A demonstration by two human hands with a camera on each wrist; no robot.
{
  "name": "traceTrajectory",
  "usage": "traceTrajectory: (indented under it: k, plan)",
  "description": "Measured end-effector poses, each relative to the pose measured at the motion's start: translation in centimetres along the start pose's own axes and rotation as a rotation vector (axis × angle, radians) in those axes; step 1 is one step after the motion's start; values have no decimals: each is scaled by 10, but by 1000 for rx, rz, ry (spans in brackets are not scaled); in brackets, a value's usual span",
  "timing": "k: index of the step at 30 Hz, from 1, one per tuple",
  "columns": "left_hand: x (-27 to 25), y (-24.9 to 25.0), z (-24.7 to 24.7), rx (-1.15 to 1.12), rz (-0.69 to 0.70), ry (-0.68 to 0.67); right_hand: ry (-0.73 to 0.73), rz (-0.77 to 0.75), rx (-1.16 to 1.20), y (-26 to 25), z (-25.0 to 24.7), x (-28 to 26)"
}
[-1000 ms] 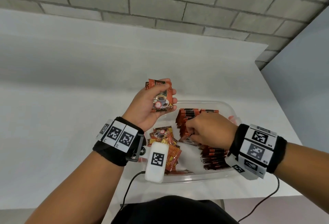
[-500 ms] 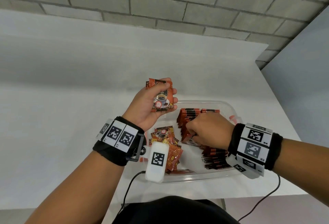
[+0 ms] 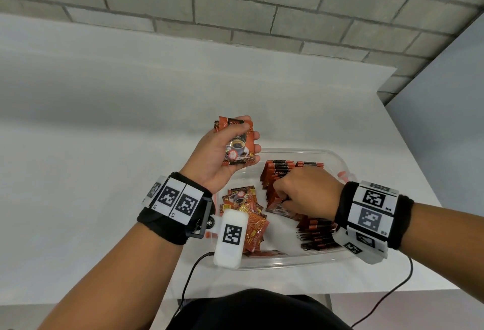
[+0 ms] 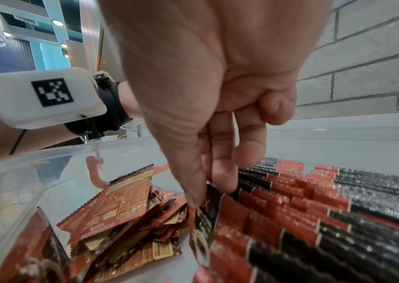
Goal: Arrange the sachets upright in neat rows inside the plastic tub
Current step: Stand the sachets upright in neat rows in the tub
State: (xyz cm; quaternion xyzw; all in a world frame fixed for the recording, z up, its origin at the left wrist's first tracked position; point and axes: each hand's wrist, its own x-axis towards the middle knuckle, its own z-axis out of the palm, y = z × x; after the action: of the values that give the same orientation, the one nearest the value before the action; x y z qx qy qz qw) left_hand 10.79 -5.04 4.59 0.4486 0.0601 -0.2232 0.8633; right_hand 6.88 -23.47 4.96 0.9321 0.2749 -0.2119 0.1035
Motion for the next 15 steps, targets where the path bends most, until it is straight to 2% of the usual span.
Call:
traceTrajectory:
  k: [15]
  plan:
    - [0, -3, 2, 8, -9, -3, -5, -1, 2, 0, 2, 0]
